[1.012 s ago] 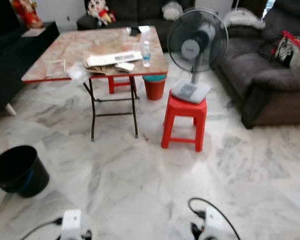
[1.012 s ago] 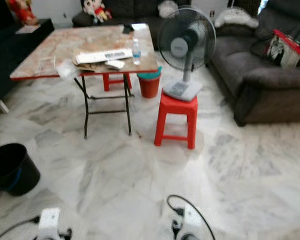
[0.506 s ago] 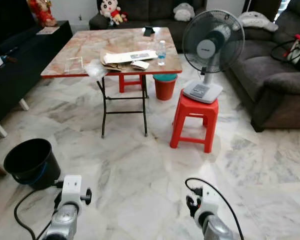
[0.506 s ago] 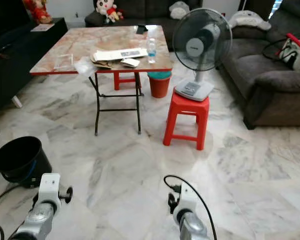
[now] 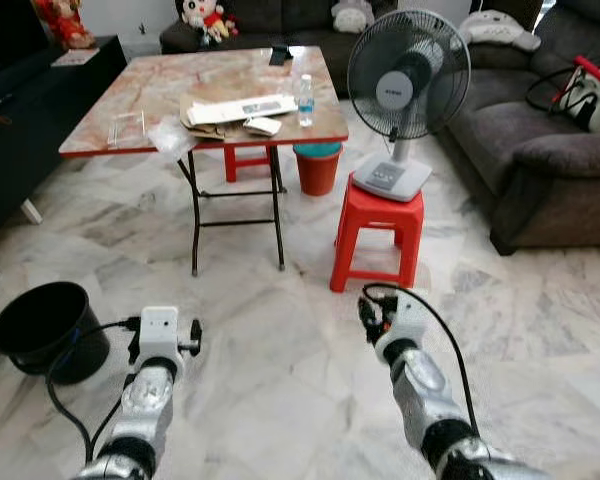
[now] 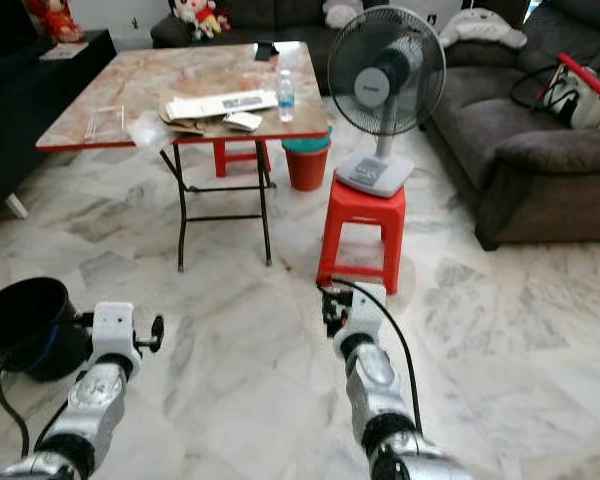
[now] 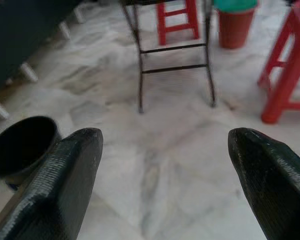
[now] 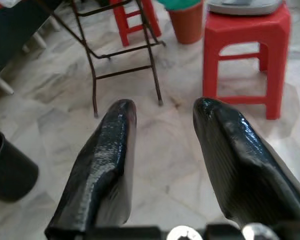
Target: Picking trash to rubbish bin
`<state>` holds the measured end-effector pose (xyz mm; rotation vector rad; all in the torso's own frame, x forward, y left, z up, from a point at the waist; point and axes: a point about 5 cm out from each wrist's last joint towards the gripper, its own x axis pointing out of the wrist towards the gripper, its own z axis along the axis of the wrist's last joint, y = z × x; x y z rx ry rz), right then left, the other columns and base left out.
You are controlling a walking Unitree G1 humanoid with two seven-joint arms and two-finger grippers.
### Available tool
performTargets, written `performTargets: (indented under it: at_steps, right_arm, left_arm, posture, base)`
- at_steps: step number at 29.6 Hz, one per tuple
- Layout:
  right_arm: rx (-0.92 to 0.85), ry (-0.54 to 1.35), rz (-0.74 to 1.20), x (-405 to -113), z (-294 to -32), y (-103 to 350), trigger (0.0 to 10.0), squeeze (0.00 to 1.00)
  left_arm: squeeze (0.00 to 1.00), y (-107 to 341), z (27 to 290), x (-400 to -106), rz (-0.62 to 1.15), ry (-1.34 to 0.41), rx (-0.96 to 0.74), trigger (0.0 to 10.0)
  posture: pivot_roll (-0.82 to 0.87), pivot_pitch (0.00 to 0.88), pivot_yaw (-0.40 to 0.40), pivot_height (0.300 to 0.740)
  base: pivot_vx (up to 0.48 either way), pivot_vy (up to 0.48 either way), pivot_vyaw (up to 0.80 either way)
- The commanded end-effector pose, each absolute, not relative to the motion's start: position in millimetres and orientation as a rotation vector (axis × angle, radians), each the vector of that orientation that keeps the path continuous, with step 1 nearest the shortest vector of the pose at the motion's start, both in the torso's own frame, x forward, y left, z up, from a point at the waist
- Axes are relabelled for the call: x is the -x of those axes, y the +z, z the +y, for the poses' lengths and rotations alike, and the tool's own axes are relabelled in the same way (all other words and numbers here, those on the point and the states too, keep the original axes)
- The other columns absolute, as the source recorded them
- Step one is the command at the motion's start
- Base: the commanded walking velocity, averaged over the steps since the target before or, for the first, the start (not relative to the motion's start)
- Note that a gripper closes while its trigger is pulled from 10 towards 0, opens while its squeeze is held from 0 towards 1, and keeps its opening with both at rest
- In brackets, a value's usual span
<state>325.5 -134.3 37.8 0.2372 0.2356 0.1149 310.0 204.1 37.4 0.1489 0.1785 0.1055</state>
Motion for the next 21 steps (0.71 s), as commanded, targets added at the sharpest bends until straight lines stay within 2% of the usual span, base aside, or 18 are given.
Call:
performTargets:
  at_steps: [1,7,18,21]
  right_arm:
    - [-0.251,0.151,0.207,-329.8,-123.6,45.0,10.0,0.00]
    - [-0.283,0.178,0.148,-335.7,-115.3,56.3,10.0,0.00]
    - [-0.253,0.225,0.166,-331.9,-103.5,52.4,10.0,0.00]
    - [-0.254,0.231,0.168,-329.9,-101.4,50.7,10.0,0.00]
  left_arm:
    - [0.00,35.0,210.5,-306.5,0.187,0.129,-0.158,10.0]
    - [0.00,39.7,204.5,-310.1,0.154,0.119,-0.152,10.0]
    - [0.00,39.7,207.5,-309.5,0.154,0.135,-0.149,10.0]
    - [0.00,38.6,208.1,-308.4,0.158,0.137,-0.148,10.0]
  posture:
    - [-0.05,0.000,0.029,0.740]
    - [-0.05,0.000,0.033,0.740]
    - [-0.04,0.000,0.032,0.740]
    - [-0.03,0.000,0.031,0.740]
  base:
    - [0.371,0.000,0.68]
    - [0.371,0.000,0.00]
    - [0.369,0.000,0.00]
    - [0.370,0.000,0.69]
